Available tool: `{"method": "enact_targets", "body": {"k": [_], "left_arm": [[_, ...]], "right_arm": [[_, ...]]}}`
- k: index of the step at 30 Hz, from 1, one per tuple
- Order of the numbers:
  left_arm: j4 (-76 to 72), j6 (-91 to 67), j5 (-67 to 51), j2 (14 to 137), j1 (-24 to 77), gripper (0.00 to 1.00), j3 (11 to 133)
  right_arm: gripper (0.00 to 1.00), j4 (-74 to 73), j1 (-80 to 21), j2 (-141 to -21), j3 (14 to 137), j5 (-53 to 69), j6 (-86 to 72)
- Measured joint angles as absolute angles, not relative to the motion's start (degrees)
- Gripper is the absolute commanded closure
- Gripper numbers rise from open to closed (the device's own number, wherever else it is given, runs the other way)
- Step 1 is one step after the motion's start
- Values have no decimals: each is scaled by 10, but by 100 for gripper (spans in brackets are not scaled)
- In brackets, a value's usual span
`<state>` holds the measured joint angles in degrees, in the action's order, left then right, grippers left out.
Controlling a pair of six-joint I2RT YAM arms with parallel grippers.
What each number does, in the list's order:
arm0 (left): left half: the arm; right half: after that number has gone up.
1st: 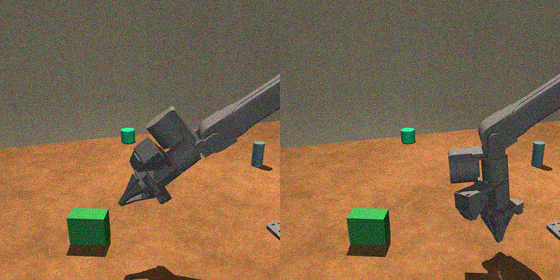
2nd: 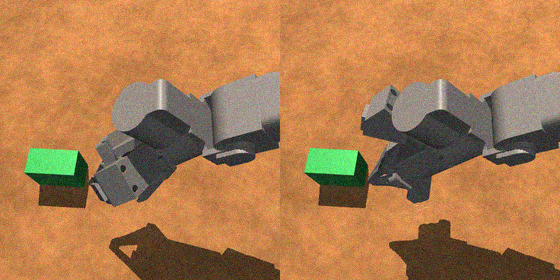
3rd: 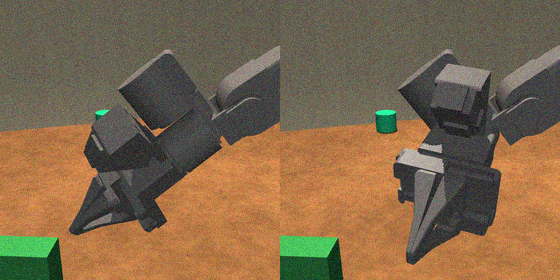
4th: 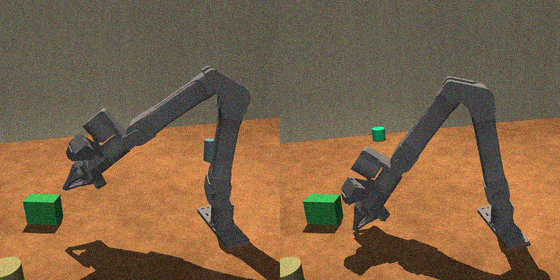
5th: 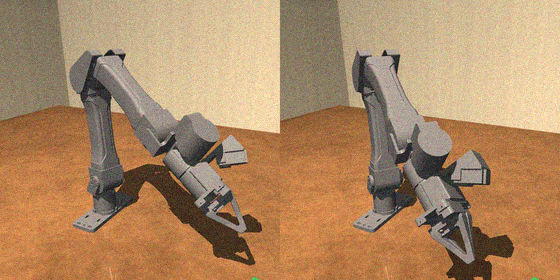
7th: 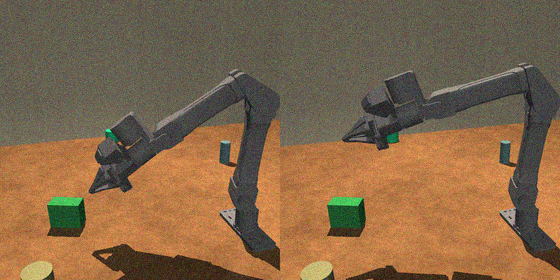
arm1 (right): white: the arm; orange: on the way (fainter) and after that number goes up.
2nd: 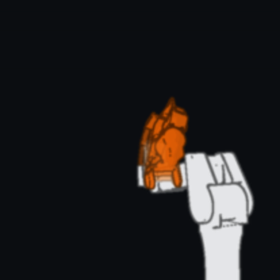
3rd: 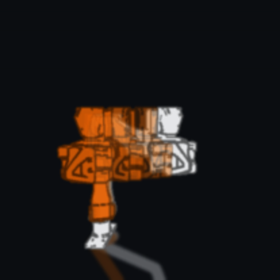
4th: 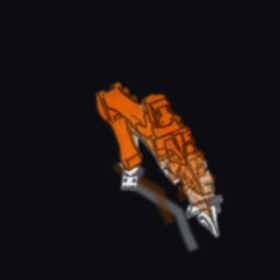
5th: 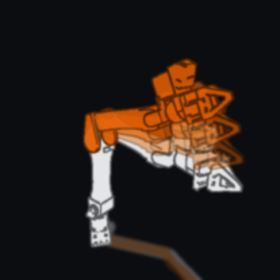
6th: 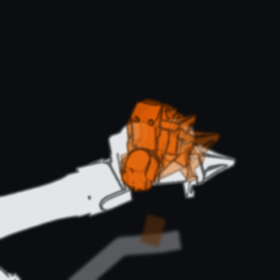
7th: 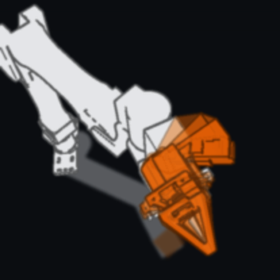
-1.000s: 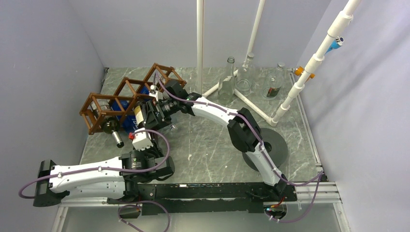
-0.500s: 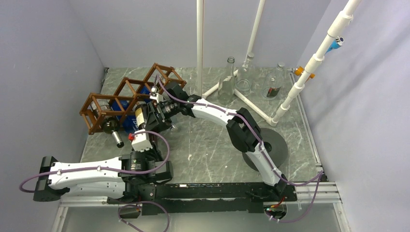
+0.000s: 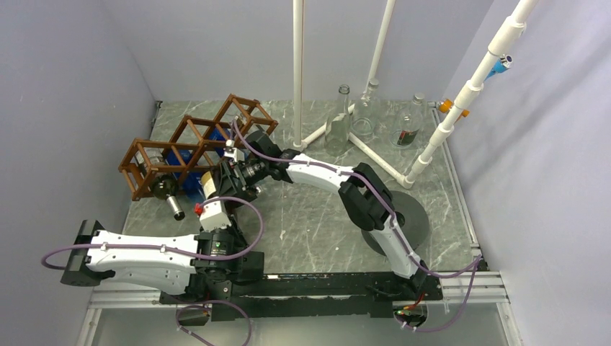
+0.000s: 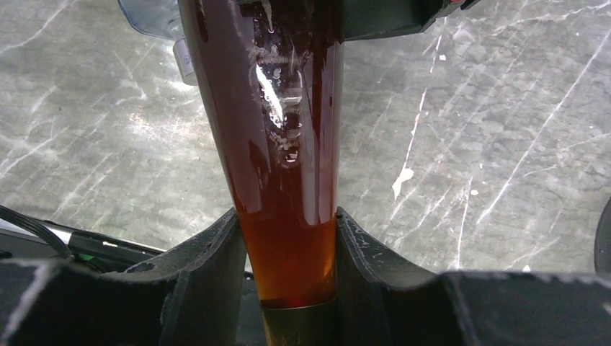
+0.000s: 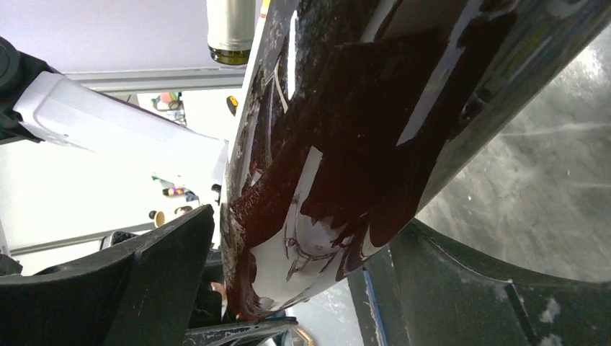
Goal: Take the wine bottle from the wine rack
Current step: Pick up the wine bottle from the wine rack, then place the wine bottle at the center of the board.
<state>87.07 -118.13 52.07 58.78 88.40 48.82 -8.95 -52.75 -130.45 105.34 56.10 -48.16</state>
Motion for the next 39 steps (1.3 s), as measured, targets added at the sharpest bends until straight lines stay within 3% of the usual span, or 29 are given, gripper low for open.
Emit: {"method": "enact_targets", "body": {"k": [25,39], "left_arm": [[809,-1198,463,553,900,100,477],[787,-1198,434,541,900,100,459]], "right_arm": [[3,-67,-531,-1178,867,496,-449],[2,-63,-531,-1153,846,489,-424]]}}
